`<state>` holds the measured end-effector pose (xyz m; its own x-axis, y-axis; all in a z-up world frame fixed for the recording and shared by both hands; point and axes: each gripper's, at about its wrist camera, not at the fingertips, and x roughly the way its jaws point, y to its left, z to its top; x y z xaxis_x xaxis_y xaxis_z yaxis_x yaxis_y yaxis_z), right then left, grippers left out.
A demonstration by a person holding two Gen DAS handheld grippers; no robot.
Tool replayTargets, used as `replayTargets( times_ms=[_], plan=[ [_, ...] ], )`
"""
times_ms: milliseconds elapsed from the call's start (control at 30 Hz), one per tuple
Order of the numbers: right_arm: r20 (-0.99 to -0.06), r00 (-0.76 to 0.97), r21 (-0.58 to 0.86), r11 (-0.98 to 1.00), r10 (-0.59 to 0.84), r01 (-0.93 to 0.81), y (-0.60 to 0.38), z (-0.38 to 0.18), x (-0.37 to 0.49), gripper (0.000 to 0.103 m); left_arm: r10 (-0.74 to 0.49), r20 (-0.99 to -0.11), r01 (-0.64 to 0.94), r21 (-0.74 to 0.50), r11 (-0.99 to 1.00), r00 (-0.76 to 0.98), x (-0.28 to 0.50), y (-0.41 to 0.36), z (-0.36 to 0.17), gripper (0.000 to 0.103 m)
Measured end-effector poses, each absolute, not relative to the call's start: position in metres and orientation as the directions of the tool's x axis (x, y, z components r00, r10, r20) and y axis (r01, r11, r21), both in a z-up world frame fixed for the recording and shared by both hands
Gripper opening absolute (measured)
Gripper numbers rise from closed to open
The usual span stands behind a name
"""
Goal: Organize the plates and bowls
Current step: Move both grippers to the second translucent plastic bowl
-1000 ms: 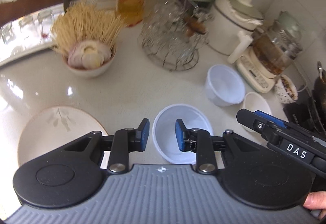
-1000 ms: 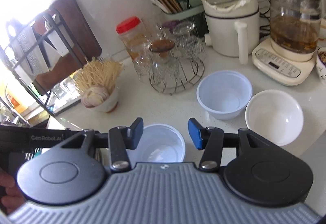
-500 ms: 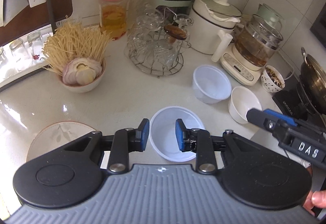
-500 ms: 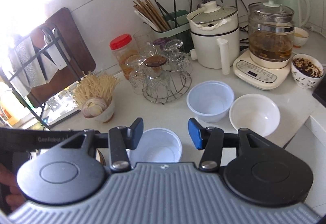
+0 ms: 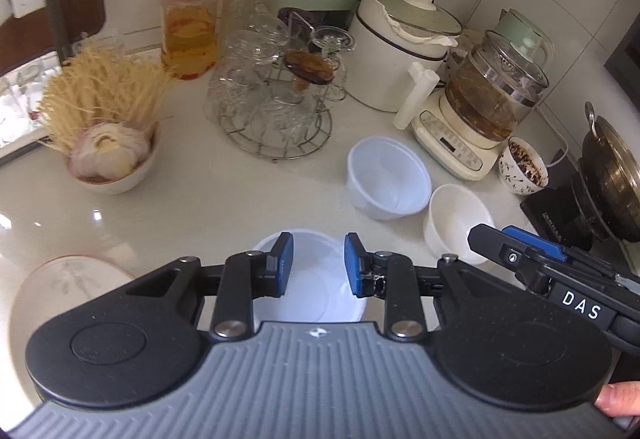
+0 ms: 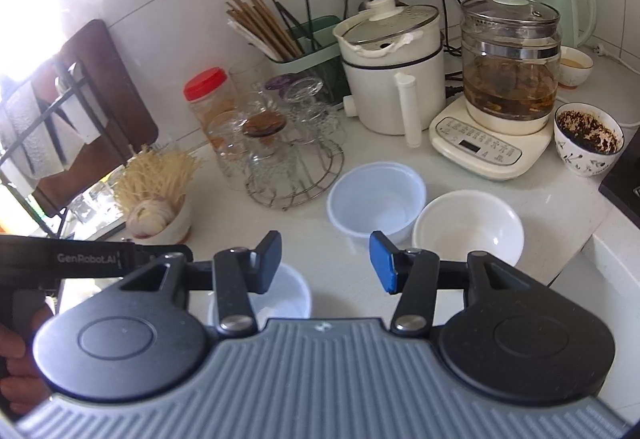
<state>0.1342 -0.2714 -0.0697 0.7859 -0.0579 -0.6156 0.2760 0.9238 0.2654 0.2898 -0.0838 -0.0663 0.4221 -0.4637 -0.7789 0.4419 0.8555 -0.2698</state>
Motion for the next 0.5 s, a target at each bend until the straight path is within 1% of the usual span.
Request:
replayTargets(
  times_ms=[100,233,367,433,500],
  plan=[
    [-0.627,0.777,0.277,0.918,-0.053,0.285,-0.29,-0.073,0.144,0.052,-0.46,-0.788,0.433,-0.276,0.858,0.409,0.299,-0.1,-0.071,0.032],
    [-0.633,0.773,0.286,0.914,-0.044,0.287,-0.315,-0.076,0.157,0.052,-0.464,-0.793,0.416,-0.296,0.86,0.395,0.313,-0.12,-0.079,0.038],
    [-0.642,0.766,0.292,0.913,-0.034,0.286,-0.337,-0.081,0.171,0.052,-0.477,-0.788,0.401,-0.322,0.858,0.389,0.325,-0.136,-0.085,0.041],
    [-0.646,0.763,0.301,0.909,-0.027,0.288,-0.346,-0.084,0.175,0.052,-0.482,-0.785,0.398,-0.328,0.857,0.391,0.331,-0.144,-0.088,0.045],
    [-0.647,0.762,0.306,0.907,-0.023,0.288,-0.355,-0.088,0.18,0.052,-0.477,-0.788,0.391,-0.327,0.86,0.389,0.339,-0.151,-0.093,0.046]
  ],
)
